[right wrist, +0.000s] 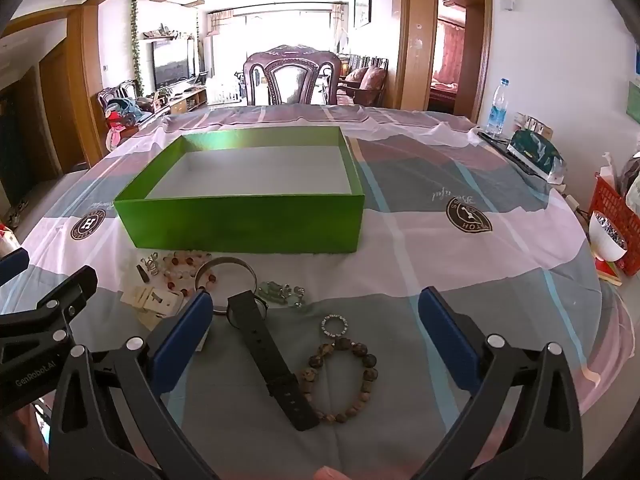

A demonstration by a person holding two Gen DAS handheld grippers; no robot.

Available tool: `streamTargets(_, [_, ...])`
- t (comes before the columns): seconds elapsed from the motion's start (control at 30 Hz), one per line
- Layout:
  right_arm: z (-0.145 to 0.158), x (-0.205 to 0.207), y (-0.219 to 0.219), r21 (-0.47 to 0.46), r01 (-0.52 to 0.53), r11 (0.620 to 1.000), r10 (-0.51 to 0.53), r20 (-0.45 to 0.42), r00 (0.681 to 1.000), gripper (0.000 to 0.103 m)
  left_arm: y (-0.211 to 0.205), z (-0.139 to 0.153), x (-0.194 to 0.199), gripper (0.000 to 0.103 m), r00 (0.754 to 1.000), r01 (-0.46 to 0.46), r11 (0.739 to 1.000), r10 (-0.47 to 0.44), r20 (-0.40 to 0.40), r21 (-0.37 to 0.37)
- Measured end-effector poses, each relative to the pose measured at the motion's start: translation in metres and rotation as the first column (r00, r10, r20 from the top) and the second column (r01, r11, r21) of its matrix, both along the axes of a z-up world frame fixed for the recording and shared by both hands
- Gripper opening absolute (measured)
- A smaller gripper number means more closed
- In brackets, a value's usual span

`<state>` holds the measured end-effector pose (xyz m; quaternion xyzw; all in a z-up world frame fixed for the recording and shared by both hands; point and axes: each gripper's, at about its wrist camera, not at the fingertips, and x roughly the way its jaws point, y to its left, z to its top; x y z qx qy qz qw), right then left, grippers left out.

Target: Organize jewelry

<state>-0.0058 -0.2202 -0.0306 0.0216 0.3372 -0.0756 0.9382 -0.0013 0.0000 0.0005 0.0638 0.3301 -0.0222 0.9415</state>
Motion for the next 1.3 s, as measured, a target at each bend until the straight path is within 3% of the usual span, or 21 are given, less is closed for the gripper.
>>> streamTargets(1.3, [-0.009,0.005,0.003,0.008,-0.008,1.000,0.008,-0.006,1.000,0.101,0.001,0.000,0.000,0.100,1.000,-0.002,1.000,0.002,-0.006,-0.002])
